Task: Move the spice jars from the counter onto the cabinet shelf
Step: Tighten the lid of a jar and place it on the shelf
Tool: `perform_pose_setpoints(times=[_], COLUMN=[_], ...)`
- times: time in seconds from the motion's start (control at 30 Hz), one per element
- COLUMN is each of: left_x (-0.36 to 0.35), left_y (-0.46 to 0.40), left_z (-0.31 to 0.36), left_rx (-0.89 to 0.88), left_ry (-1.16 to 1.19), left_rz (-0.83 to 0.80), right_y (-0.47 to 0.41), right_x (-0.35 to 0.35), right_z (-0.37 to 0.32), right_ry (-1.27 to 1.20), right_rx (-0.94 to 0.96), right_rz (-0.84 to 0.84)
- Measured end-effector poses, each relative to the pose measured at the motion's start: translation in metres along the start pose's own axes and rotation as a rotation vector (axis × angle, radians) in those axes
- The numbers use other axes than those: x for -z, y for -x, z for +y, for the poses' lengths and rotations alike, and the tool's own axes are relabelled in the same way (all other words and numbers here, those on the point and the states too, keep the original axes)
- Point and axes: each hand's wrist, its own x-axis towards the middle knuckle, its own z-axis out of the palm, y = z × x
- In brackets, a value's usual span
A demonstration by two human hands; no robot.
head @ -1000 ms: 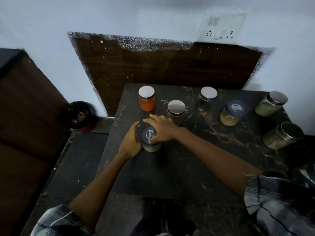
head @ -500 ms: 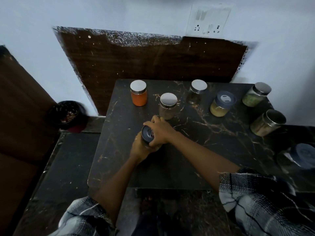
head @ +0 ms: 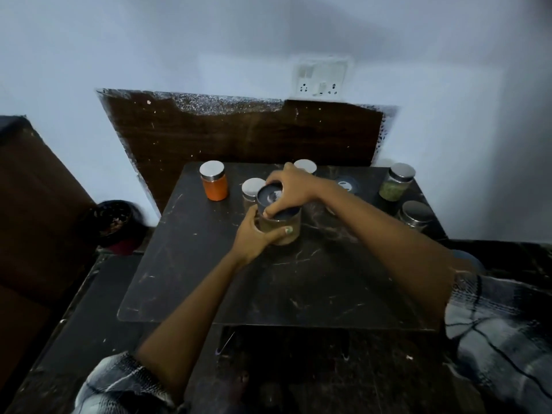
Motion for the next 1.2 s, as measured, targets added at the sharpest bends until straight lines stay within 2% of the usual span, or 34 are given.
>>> perform_pose_setpoints(times=[0.17, 0.27, 0.33, 0.6, 0.77, 0.93, 1.07, 1.2], left_x=[-0.018, -0.017, -0.017, -0.031, -0.040, -0.043, -0.050, -0.058], left_y=[-0.004, -0.011, -0.015, -0.024, -0.028, -0.034, -0.039, -0.041], left_z=[0.052, 0.075, 0.086, 0.114, 0.119, 0.121, 0.127, 0.135], left_rx=[-0.062, -0.079, -0.085, -0.139, -0.134, -0.102, -0.109, -0.176], left_ry=[-0.013, -0.027, -0.032, 0.061, 0.126, 0.248, 0.264, 0.274], left_rz=[-0.075, -0.172, -0.217, -0.195, -0.228, -0.320, -0.372, -0.286], right_y=[0.032, 0.047, 0.053, 0.060, 0.071, 0.085, 0.089, 0.090], right_x=[0.055, 0.085, 0.100, 0.112, 0.123, 0.137, 0.138, 0.138], right_z=[0.014, 0.020, 0.023, 0.023, 0.023, 0.031, 0.037, 0.036], right_ry=[-0.090, -0.250, -0.272, -0.187, -0.156, -0.300, -0.306, -0.202], right_rx=[0.058, 0.117, 0.117, -0.027, -0.120, -0.071, -0.109, -0.190], right_rz=[-0.012, -0.115, -0.135, 0.102, -0.003, -0.113, 0.029, 0.108])
